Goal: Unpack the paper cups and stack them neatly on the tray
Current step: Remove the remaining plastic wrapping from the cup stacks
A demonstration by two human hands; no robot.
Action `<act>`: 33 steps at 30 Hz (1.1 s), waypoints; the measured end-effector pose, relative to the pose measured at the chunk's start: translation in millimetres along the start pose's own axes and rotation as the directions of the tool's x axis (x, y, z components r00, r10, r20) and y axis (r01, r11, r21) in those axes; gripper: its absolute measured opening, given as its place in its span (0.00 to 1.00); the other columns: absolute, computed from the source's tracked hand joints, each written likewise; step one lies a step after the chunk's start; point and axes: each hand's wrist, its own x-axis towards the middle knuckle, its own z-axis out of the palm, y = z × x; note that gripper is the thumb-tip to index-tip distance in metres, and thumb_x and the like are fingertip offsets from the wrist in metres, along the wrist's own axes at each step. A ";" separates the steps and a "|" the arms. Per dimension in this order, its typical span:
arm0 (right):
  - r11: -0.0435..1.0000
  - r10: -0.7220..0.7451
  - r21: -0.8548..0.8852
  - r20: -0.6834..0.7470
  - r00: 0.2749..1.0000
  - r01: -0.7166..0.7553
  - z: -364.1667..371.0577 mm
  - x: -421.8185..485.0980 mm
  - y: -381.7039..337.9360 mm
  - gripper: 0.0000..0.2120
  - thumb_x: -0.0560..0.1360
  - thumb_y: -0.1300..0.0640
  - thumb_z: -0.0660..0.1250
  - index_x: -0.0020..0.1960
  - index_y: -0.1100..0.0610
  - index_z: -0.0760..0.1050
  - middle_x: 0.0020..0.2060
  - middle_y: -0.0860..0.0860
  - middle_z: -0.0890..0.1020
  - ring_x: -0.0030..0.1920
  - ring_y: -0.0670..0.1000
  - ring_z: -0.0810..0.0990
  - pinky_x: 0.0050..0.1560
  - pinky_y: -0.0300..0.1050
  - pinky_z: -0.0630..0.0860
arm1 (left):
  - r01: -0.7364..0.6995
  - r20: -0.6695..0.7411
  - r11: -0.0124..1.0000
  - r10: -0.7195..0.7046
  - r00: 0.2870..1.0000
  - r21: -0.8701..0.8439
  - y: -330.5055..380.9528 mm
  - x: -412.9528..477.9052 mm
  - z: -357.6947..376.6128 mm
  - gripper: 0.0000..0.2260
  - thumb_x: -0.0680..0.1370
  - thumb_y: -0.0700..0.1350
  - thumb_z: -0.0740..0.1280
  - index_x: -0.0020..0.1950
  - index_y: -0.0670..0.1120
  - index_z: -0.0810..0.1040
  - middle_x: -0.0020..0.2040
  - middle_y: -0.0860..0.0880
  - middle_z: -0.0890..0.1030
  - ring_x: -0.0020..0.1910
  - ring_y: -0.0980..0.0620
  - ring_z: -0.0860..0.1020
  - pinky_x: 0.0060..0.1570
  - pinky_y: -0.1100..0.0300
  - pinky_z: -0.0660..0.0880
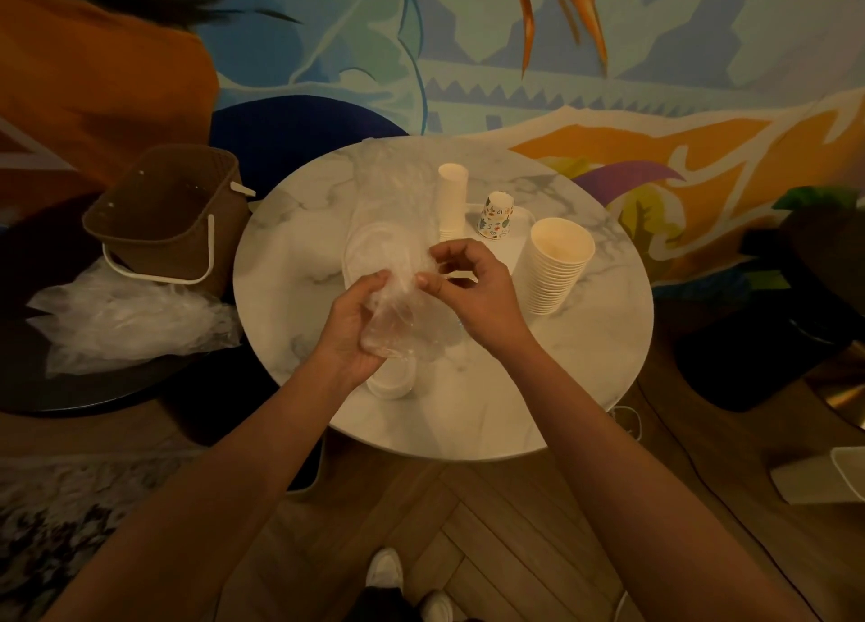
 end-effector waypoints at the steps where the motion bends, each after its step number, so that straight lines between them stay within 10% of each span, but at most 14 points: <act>1: 1.000 -0.002 0.016 -0.005 1.000 0.002 0.4 -1.1 1.7 0.13 0.67 0.59 0.76 0.46 0.50 0.76 0.42 0.48 0.79 0.43 0.44 0.76 0.46 0.38 0.75 | 0.004 0.004 1.000 -0.004 1.000 0.003 -0.3 0.4 -0.2 0.21 0.70 0.46 0.66 0.61 0.39 0.75 0.52 0.40 0.81 0.50 0.45 0.80 0.56 0.48 0.75; 12: 0.897 -0.143 -0.345 0.363 0.921 0.275 -4.6 -22.8 14.0 0.02 0.71 0.66 0.65 0.41 0.62 0.75 0.35 0.47 0.75 0.36 0.44 0.73 0.39 0.39 0.72 | -0.059 -0.024 0.998 0.059 0.998 -0.018 3.9 11.6 14.3 0.22 0.68 0.47 0.69 0.60 0.39 0.74 0.49 0.41 0.81 0.49 0.44 0.81 0.49 0.51 0.80; 17: 0.988 -0.155 0.003 0.030 0.987 0.155 -10.9 -21.4 3.3 0.08 0.69 0.55 0.70 0.44 0.52 0.73 0.41 0.46 0.77 0.41 0.42 0.75 0.43 0.34 0.73 | -0.049 0.012 0.999 0.049 0.999 -0.010 -0.1 13.1 15.6 0.31 0.64 0.47 0.75 0.64 0.37 0.72 0.56 0.37 0.79 0.57 0.41 0.78 0.56 0.48 0.77; 25: 0.989 -0.145 -0.045 -0.078 0.986 0.142 -9.6 -10.0 -4.2 0.11 0.70 0.60 0.74 0.39 0.48 0.73 0.37 0.45 0.78 0.39 0.45 0.76 0.42 0.40 0.74 | -0.127 -0.094 0.985 0.138 0.986 0.113 -4.1 17.7 23.2 0.33 0.62 0.44 0.75 0.65 0.38 0.70 0.63 0.33 0.72 0.62 0.36 0.73 0.61 0.42 0.72; 29: 0.949 -0.241 -0.187 0.083 0.967 0.253 -9.9 -20.4 4.7 0.05 0.71 0.61 0.70 0.39 0.55 0.75 0.35 0.42 0.76 0.36 0.41 0.74 0.40 0.35 0.72 | -0.124 -0.110 0.989 0.133 0.985 0.085 -3.3 19.6 21.5 0.38 0.64 0.45 0.73 0.72 0.38 0.64 0.60 0.35 0.73 0.58 0.38 0.76 0.53 0.46 0.77; 33: 0.849 -0.282 -0.356 0.320 0.904 0.391 -10.5 -27.2 11.2 0.04 0.70 0.60 0.71 0.40 0.60 0.78 0.36 0.45 0.75 0.34 0.41 0.71 0.38 0.35 0.70 | -0.085 -0.057 0.994 0.089 0.994 0.063 -10.2 17.5 20.3 0.18 0.72 0.45 0.63 0.59 0.39 0.72 0.47 0.42 0.78 0.44 0.45 0.81 0.40 0.54 0.80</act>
